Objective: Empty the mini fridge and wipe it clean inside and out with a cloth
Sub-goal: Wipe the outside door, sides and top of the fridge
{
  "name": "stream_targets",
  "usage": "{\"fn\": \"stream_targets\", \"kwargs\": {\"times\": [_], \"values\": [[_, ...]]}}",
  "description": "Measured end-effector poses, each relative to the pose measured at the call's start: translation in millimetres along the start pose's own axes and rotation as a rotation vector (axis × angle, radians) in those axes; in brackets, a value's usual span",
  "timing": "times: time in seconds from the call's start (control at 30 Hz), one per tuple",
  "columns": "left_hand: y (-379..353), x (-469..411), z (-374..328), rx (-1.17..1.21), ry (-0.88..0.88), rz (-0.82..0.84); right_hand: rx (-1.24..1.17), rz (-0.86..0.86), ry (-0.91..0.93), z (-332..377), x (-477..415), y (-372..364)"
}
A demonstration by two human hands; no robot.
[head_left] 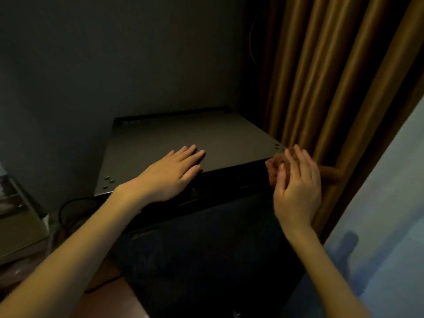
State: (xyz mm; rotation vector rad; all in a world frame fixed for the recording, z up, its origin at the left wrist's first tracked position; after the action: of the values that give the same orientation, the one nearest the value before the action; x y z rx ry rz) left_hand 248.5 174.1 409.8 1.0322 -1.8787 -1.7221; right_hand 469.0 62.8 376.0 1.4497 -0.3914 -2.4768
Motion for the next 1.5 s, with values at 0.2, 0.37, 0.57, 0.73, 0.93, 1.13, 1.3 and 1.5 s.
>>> {"fn": "stream_targets", "kwargs": {"times": [0.2, 0.37, 0.57, 0.73, 0.93, 1.13, 1.3, 1.5], "values": [[9, 58, 3, -0.066, 0.085, -0.269, -0.298, -0.048, 0.26, 112, 72, -18], [12, 102, 10, -0.163, 0.213, -0.591, -0.369, 0.054, 0.498, 157, 103, -22], [3, 152, 33, -0.004, -0.008, -0.834, -0.314, 0.017, 0.523, 76, 57, -14], [-9, 179, 63, 0.264, 0.031, -0.953, -0.242, -0.164, 0.184, 68, 61, -20], [-13, 184, 61, 0.311, 0.046, -0.949, -0.485, -0.004, 0.475, 185, 126, -28], [-12, 190, 57, 0.388, 0.084, -1.086, -0.52, 0.042, 0.569, 212, 139, -34], [-16, 188, 56, 0.483, 0.118, -1.288, -0.502, 0.065, 0.587, 231, 138, -33], [-28, 189, 74, 0.669, 0.326, -1.474, -0.498, 0.067, 0.891, 256, 137, -36]]}}
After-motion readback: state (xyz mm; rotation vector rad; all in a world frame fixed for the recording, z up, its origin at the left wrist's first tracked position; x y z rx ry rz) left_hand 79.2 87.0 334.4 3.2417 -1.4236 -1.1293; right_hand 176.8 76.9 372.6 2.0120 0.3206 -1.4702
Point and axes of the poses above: each hand's wrist, its own x-axis away from the middle knuckle, its own y-axis out of the back of the hand, z = x × y, the point moved 5 cm from there along -x, towards the middle knuckle, and after that the axes turned 8 degrees about -z, right-handed, at the moved point
